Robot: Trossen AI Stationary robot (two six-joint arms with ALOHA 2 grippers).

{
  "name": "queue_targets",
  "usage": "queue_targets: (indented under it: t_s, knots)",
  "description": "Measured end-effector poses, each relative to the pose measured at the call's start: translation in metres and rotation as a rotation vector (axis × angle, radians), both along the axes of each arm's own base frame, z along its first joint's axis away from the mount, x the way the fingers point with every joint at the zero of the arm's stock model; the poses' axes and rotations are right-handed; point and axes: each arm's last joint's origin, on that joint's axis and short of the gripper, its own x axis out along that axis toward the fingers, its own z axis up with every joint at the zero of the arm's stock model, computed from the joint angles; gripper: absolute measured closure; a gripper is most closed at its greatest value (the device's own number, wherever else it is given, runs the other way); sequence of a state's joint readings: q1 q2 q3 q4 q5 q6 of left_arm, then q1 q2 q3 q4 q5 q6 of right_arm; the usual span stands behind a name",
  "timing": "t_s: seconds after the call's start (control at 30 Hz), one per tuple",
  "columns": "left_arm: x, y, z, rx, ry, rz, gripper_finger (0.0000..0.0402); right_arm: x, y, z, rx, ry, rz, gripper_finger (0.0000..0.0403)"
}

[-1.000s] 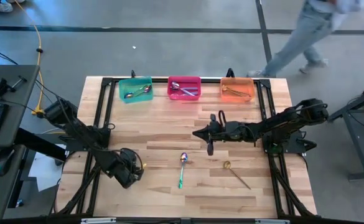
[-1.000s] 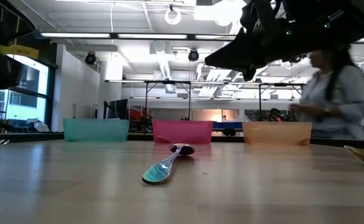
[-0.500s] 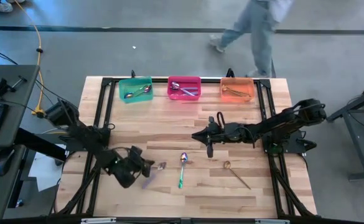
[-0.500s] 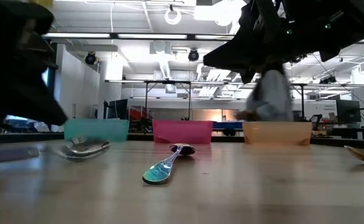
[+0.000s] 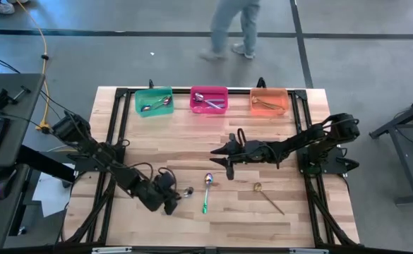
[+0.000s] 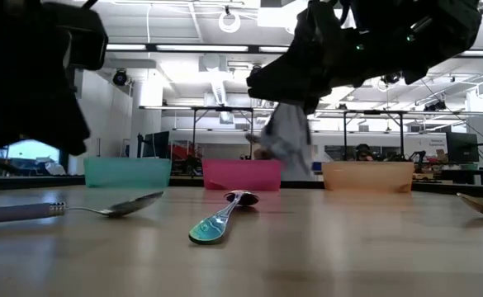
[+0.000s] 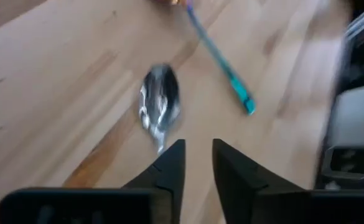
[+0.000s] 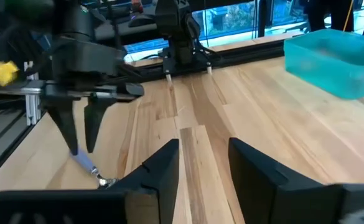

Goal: Sort silverware by color (type)
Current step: Put the purple spoon into the red bin

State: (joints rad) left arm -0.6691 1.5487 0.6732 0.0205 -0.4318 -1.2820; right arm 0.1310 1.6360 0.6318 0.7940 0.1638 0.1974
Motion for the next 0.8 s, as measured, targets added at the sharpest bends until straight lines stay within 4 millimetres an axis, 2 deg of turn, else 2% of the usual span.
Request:
queue_targets:
  t_s: [0.17,0.37,0.6,0.8]
  knots:
    - [0.015,-0.011,0.007,0.084,0.173,-0.04,0.0286,0.001,0.0,0.0,-0.022,0.005,0.005,0.0279]
    - [0.039,-0.02,-0.004,0.159,0.303,-0.078,0.0261,0.0,0.0,-0.002,-0.024,0.02,0.005,0.0279]
    - [0.049,-0.014,-0.018,0.214,0.453,-0.045,0.0268,0.0,0.0,-0.002,-0.025,0.023,0.005,0.0279]
    - [0.048,-0.015,-0.021,0.248,0.471,-0.1,0.0314,0.0,0.0,-0.002,-0.026,0.027,0.005,0.0279]
